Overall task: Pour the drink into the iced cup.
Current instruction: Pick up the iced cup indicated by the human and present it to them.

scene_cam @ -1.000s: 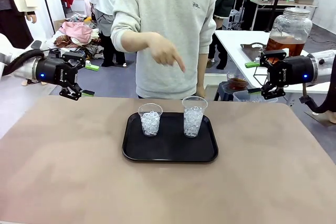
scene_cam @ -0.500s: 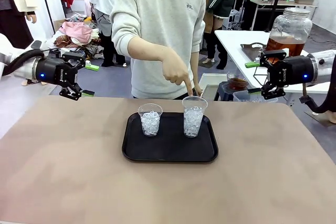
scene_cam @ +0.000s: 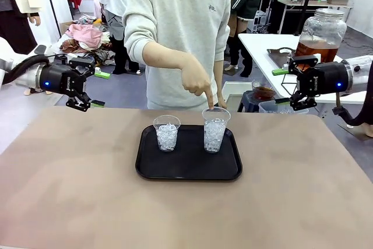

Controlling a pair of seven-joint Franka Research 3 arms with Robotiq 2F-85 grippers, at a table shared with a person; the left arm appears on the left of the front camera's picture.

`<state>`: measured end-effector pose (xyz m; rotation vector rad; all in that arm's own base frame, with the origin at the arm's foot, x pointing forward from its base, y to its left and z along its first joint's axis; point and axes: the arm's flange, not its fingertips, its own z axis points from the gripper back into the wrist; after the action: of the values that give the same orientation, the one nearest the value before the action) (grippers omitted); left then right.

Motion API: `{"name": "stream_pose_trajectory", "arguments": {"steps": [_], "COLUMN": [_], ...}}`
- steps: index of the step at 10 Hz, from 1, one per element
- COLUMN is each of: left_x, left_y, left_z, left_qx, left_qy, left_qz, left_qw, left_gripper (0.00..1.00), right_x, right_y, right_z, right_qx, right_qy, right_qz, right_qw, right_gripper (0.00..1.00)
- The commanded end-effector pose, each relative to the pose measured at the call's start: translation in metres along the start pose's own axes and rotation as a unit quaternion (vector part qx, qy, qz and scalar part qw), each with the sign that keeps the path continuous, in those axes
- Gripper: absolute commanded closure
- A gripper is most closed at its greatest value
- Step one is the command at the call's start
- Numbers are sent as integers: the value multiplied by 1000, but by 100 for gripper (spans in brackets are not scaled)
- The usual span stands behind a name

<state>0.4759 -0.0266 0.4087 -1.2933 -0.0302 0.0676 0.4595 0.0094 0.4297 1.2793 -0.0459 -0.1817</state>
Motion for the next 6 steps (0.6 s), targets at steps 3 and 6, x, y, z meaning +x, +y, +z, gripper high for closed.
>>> {"name": "stream_pose_trajectory", "arguments": {"steps": [3,6], "left_x": [-1,-1], "left_y": [0,0], "left_z": [1,1], "left_qx": [-1,-1], "left_qy": [-1,-1], "left_qz": [1,1], "left_qw": [1000,1000], "left_gripper": [0,0], "right_x": [0,-3], "right_y": [3,5], "right_z": [-1,0], "right_qx": [7,34], "right_qy": [14,34], "right_qz": [34,209], "right_qw": [999,977], "right_gripper": [0,0]}}
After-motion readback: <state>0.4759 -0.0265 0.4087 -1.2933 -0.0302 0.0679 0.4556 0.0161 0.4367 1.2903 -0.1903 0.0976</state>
